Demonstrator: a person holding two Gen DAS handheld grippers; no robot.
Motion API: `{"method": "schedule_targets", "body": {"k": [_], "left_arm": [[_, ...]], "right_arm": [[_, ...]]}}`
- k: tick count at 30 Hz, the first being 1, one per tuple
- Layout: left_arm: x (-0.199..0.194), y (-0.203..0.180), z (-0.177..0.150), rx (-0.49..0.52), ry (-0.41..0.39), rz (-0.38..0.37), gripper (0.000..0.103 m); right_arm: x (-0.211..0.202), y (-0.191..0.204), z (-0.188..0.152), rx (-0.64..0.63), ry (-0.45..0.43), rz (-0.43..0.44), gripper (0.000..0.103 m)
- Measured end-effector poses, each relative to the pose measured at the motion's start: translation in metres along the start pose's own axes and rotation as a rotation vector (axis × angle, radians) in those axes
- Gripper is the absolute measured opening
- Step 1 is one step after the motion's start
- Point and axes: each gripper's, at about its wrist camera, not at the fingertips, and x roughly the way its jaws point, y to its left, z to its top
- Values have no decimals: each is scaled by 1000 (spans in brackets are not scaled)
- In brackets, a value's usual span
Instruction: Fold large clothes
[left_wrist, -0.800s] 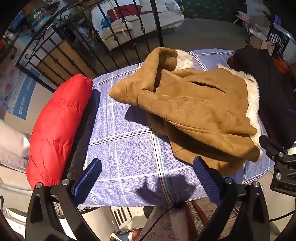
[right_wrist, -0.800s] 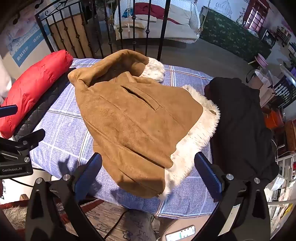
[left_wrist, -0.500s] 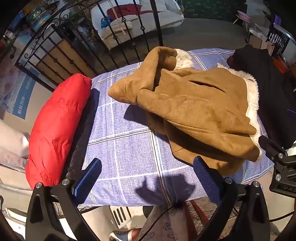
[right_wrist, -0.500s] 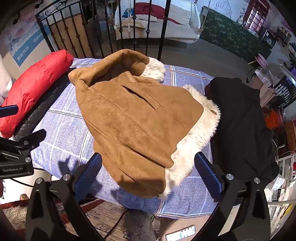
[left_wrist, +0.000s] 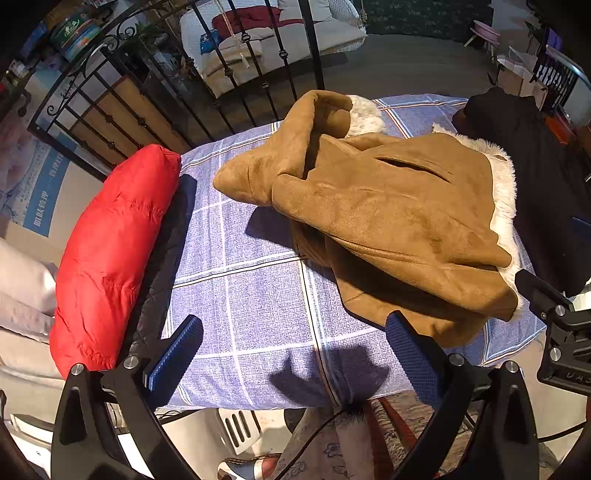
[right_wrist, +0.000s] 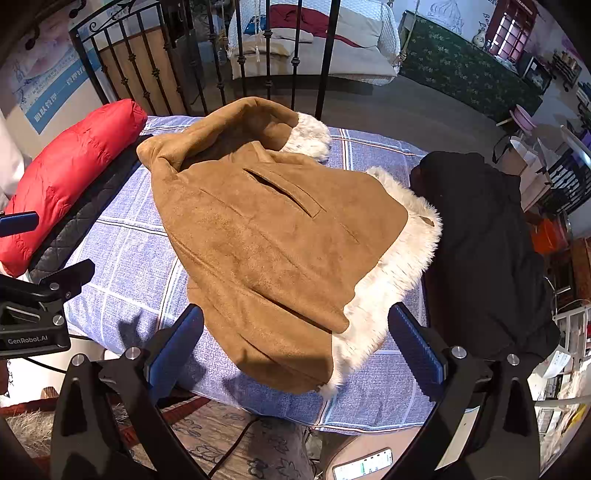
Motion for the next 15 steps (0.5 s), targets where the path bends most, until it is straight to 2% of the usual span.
{"method": "schedule_targets", "body": {"k": [15], "left_arm": [[1, 2, 5, 1, 0, -2, 97]], "right_arm": [[1, 0, 0, 0, -1, 6, 98]]}}
